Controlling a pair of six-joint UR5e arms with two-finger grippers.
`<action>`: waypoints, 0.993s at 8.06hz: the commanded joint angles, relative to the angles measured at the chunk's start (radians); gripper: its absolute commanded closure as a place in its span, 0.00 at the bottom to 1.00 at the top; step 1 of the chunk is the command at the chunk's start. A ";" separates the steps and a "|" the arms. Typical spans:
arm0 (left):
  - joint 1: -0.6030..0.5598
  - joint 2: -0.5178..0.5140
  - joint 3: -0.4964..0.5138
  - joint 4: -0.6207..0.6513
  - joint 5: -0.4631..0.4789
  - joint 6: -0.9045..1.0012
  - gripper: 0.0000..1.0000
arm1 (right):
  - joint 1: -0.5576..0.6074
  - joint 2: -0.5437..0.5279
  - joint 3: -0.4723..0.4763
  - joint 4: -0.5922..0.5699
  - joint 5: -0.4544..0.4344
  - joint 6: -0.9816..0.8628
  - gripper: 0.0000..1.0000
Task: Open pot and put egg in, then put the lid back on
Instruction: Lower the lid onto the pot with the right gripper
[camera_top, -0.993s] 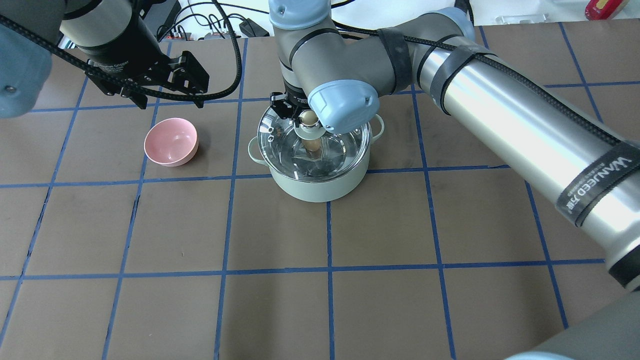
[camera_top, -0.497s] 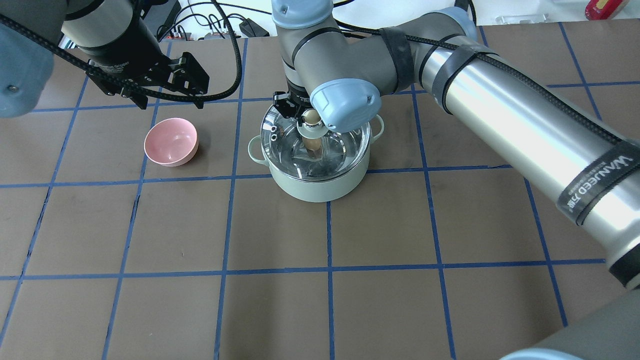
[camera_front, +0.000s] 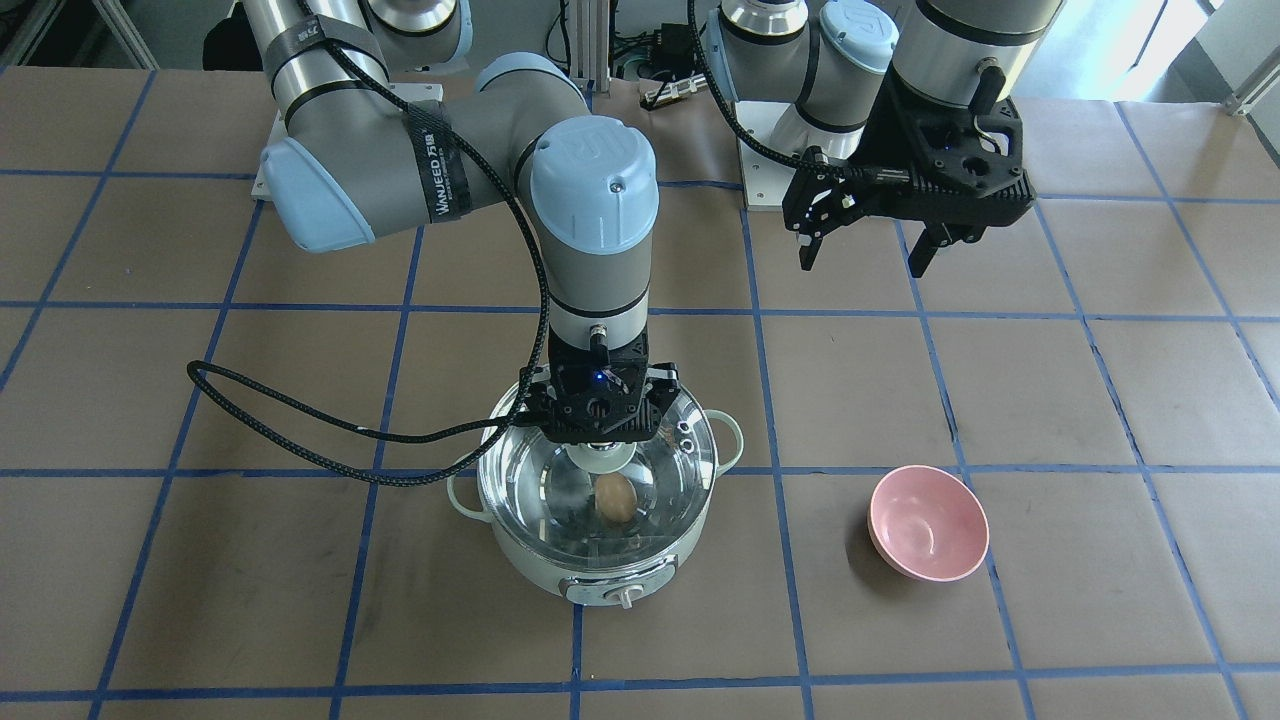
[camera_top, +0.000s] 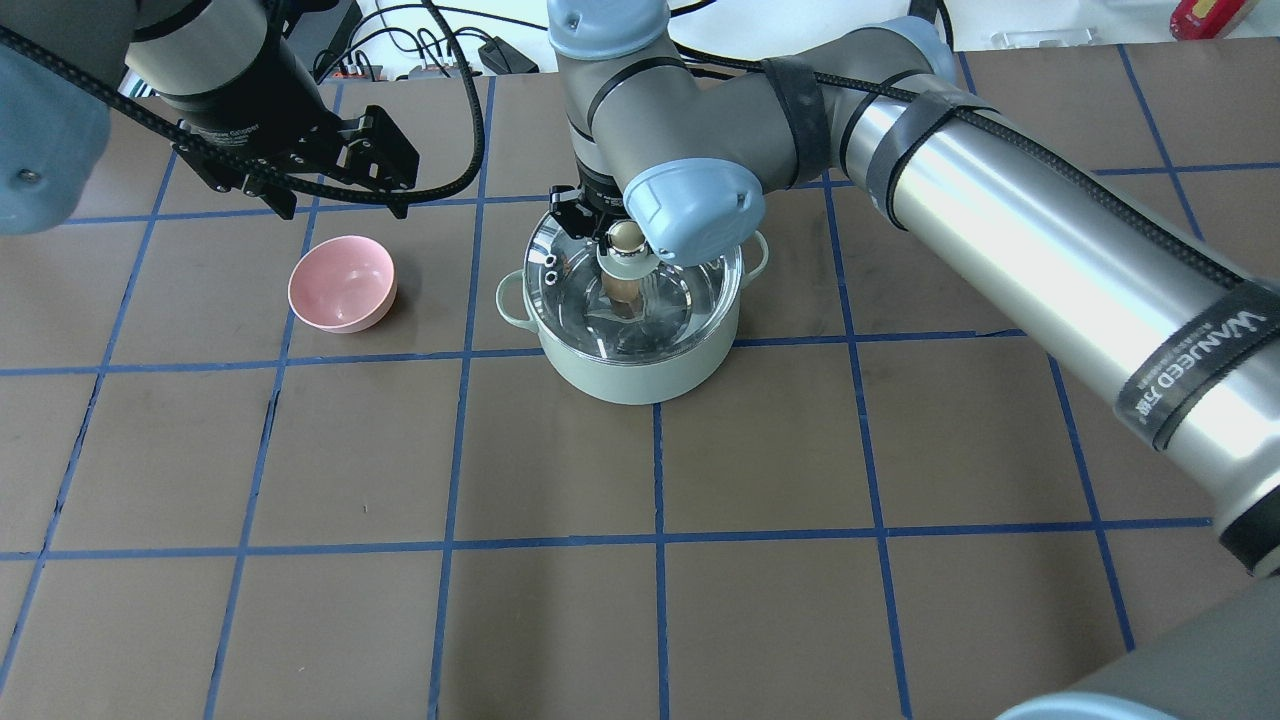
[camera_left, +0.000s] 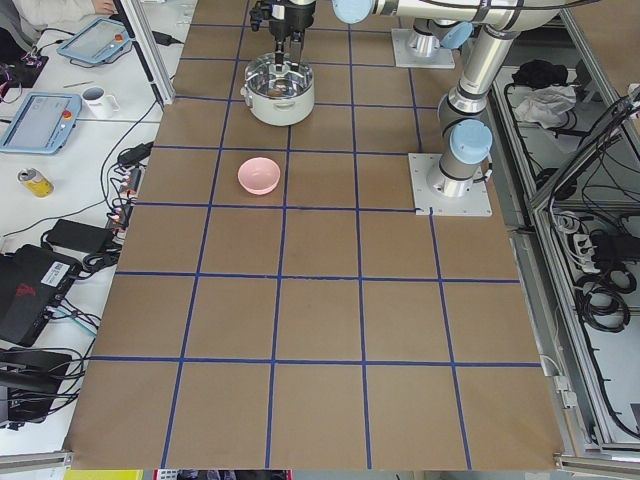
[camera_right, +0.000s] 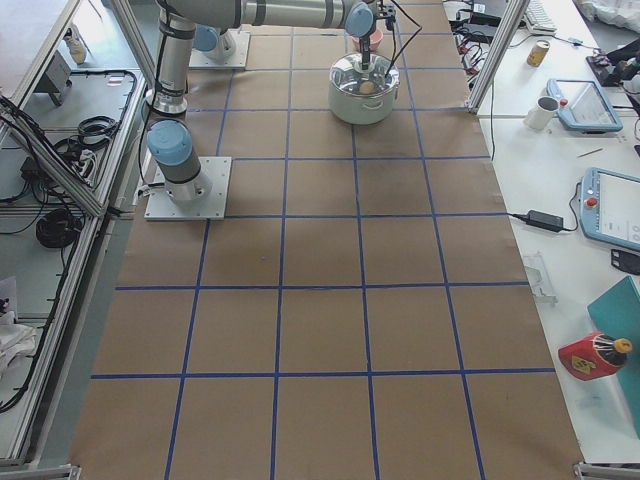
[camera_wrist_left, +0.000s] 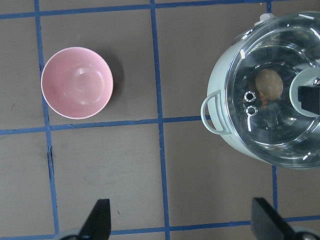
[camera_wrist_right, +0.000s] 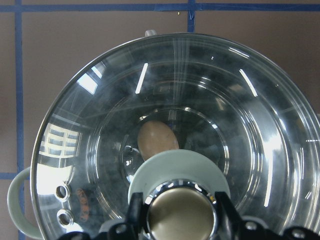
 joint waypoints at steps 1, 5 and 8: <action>0.000 -0.002 0.000 0.000 0.001 0.001 0.00 | 0.000 0.002 0.003 0.000 0.002 0.000 1.00; 0.000 -0.002 0.000 0.001 -0.001 -0.004 0.00 | -0.002 0.002 0.003 -0.002 0.011 -0.014 1.00; 0.000 -0.004 0.000 0.003 0.001 -0.005 0.00 | -0.005 0.002 0.006 -0.002 0.010 -0.016 0.84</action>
